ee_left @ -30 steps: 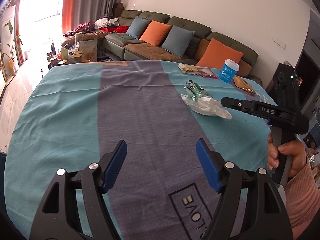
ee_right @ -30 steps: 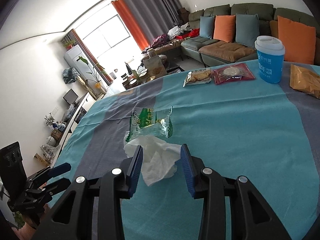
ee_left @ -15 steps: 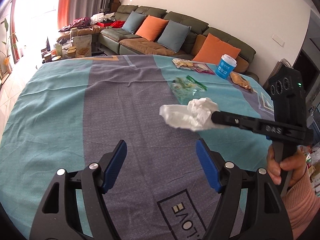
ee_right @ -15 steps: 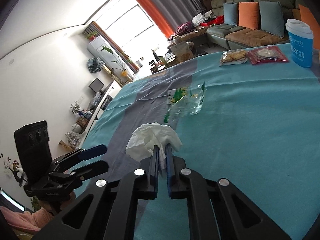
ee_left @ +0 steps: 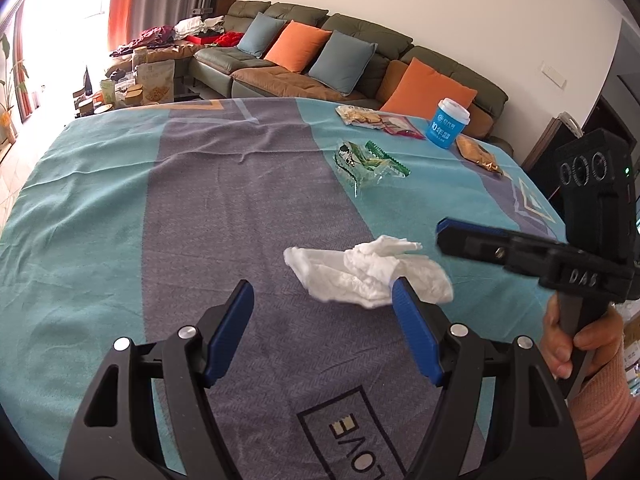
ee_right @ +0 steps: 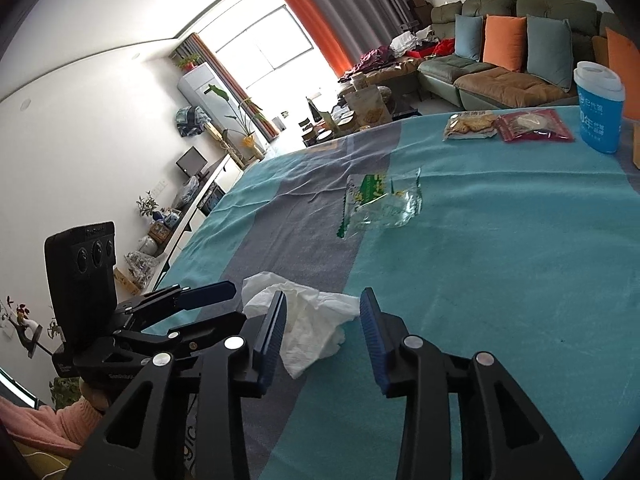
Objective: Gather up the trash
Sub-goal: 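Grasp the white tissue with the left gripper while the right gripper grasps the green snack wrapper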
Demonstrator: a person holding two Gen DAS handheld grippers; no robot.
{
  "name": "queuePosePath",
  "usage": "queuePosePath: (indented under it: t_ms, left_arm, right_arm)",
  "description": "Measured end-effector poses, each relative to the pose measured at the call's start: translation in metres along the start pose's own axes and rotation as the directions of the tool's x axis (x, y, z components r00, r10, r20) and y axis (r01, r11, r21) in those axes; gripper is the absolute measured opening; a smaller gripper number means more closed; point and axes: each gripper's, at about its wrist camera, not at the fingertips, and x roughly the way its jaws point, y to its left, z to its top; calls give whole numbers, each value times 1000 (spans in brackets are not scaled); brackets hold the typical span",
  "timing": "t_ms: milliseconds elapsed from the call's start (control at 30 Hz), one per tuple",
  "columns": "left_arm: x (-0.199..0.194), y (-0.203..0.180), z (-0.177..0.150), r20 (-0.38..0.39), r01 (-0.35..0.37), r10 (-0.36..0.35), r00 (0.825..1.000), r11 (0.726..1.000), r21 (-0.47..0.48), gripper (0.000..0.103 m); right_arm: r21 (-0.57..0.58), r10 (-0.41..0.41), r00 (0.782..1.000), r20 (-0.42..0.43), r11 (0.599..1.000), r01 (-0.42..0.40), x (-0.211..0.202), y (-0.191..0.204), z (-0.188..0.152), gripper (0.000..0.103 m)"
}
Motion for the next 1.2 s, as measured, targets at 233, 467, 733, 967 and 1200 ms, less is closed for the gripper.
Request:
queuePosePath:
  t_ms: [233, 467, 733, 967, 1200]
  left_arm:
    - [6, -2, 2, -15, -11, 11, 1000, 1000, 6, 71]
    - [16, -3, 6, -46, -5, 5, 999, 1000, -1, 70]
    - [27, -6, 14, -74, 43, -45, 996, 999, -25, 52]
    - [32, -11, 14, -88, 70, -71, 994, 997, -12, 24]
    - [27, -7, 13, -74, 81, -83, 994, 996, -29, 14]
  right_arm:
    - [15, -19, 999, 39, 1000, 18, -3, -7, 10, 37]
    - [63, -72, 995, 72, 996, 68, 4, -24, 31, 45]
    - [175, -30, 998, 50, 984, 21, 30, -54, 53, 49]
    - [185, 22, 1000, 16, 982, -24, 49, -53, 57, 26]
    - [174, 26, 999, 26, 984, -30, 45, -49, 51, 20]
